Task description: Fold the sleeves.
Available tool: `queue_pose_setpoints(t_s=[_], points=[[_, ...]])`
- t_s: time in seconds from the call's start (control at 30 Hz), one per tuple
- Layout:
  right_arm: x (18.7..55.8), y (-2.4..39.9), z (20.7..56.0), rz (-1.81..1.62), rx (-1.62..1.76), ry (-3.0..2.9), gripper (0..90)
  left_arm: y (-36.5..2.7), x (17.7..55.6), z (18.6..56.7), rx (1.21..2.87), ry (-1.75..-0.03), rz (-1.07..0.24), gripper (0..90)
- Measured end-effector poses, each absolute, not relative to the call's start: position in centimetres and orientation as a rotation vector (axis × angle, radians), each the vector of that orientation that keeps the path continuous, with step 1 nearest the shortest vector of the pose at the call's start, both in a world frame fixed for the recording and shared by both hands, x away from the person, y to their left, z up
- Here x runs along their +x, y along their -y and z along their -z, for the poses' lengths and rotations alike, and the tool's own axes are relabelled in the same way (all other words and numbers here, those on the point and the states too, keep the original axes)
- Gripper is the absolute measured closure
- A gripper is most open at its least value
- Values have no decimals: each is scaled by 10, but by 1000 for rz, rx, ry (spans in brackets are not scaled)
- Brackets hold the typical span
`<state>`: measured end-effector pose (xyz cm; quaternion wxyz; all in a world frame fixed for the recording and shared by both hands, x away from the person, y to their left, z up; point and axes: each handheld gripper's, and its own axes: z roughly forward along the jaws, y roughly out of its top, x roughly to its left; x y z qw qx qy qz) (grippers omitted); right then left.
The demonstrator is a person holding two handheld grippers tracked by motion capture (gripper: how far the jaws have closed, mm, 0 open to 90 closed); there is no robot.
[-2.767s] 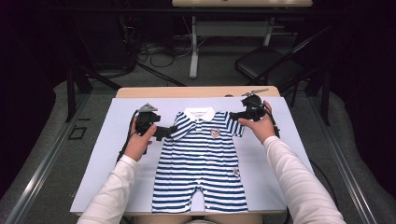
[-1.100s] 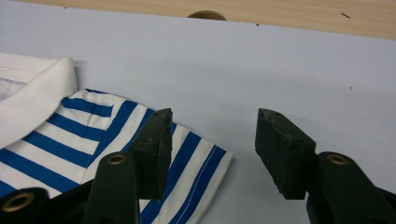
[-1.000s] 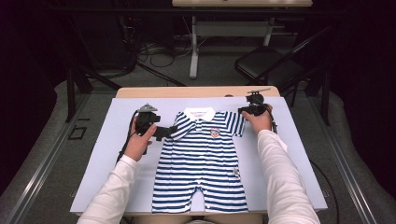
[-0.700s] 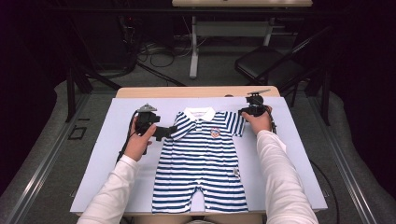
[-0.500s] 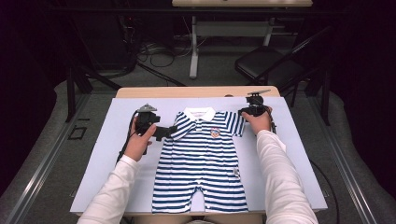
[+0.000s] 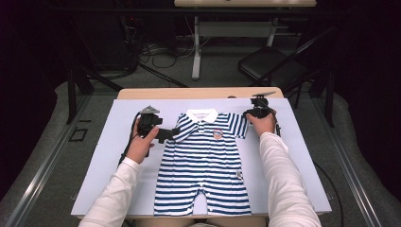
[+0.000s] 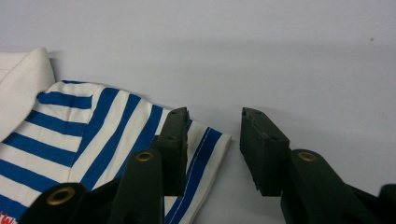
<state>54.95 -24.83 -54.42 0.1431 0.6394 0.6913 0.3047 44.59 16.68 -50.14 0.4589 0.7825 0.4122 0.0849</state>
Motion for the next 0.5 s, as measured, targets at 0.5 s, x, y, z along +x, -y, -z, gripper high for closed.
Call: queue_pose_setpoints(t_s=[0.5], points=[[548, 244, 542, -874, 1818, -2024, 803, -167, 446, 502, 1927, -1016, -211, 9]])
